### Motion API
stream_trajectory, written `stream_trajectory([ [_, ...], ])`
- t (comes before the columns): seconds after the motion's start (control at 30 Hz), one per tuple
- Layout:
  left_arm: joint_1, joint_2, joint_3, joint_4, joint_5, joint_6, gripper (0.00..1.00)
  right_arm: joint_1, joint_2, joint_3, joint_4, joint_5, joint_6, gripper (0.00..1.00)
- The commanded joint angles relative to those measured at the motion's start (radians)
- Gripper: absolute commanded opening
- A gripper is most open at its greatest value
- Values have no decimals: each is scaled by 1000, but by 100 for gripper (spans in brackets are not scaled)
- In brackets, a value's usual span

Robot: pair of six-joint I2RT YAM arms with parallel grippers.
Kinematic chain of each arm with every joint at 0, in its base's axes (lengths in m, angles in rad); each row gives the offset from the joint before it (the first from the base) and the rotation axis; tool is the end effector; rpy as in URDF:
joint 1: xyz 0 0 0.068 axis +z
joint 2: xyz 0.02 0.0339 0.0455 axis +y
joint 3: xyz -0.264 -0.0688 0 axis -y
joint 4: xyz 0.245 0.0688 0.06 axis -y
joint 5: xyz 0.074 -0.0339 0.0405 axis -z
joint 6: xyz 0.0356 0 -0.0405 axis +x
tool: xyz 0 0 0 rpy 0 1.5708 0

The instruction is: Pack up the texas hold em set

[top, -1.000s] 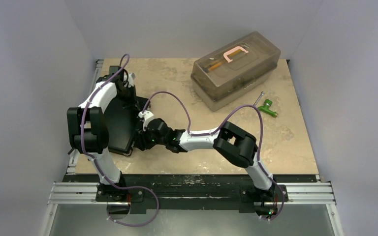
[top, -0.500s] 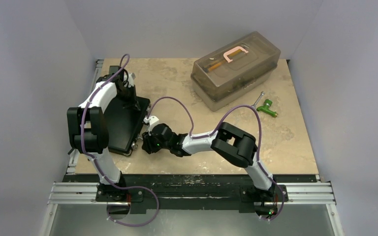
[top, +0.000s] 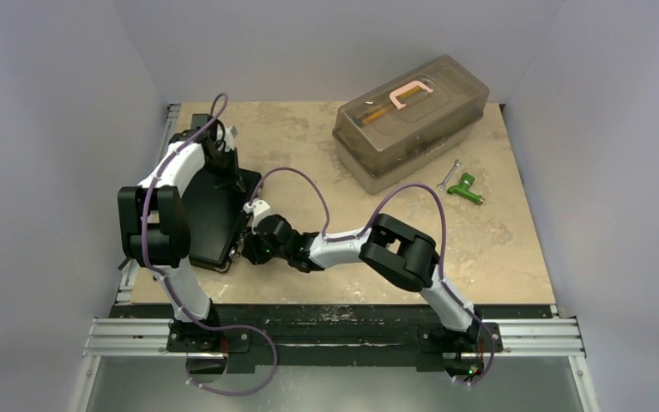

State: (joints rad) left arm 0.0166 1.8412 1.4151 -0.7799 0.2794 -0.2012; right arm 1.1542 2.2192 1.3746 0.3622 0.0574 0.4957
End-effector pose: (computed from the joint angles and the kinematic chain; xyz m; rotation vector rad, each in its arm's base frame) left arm 0.3771 -0.0036 0.2202 -0.2299 2.7641 -0.4354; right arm 0.1977 0.4418 0.1298 -0.6736 2.0894 0.9329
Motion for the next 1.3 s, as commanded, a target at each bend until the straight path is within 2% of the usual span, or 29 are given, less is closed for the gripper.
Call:
stream_trajectory([
  [0.0,-22,36,10,-15,7,22,0,10,50,43,-30,5,33,19],
  [0.2,-25,41,10,-18,14,21,0,25,138,119,-20,-49,29,14],
  [0.3,-30,42,8,-16,18,20,0,48,132,103,-10,-46,21,14],
  [0.47,-30,45,15,-19,24,19,0,68,101,65,-92,105,16,14],
  [0.63,-29,8,7,-10,18,13,0,67,-30,-81,-98,206,-23,17],
  [0.7,-29,-27,-5,8,22,7,5,62,-114,-159,-107,247,-38,22],
  [0.83,-40,-147,-41,53,54,-1,24,36,-364,-366,-168,368,-22,33],
  [1.0,-81,-406,-154,157,75,6,40,-63,-778,-577,-399,458,49,48],
  [1.1,-124,-591,-218,218,47,29,44,-152,-1064,-625,-601,510,74,61],
  [1.27,-198,-856,-312,334,-7,66,54,-177,-1428,-573,-875,675,21,86],
])
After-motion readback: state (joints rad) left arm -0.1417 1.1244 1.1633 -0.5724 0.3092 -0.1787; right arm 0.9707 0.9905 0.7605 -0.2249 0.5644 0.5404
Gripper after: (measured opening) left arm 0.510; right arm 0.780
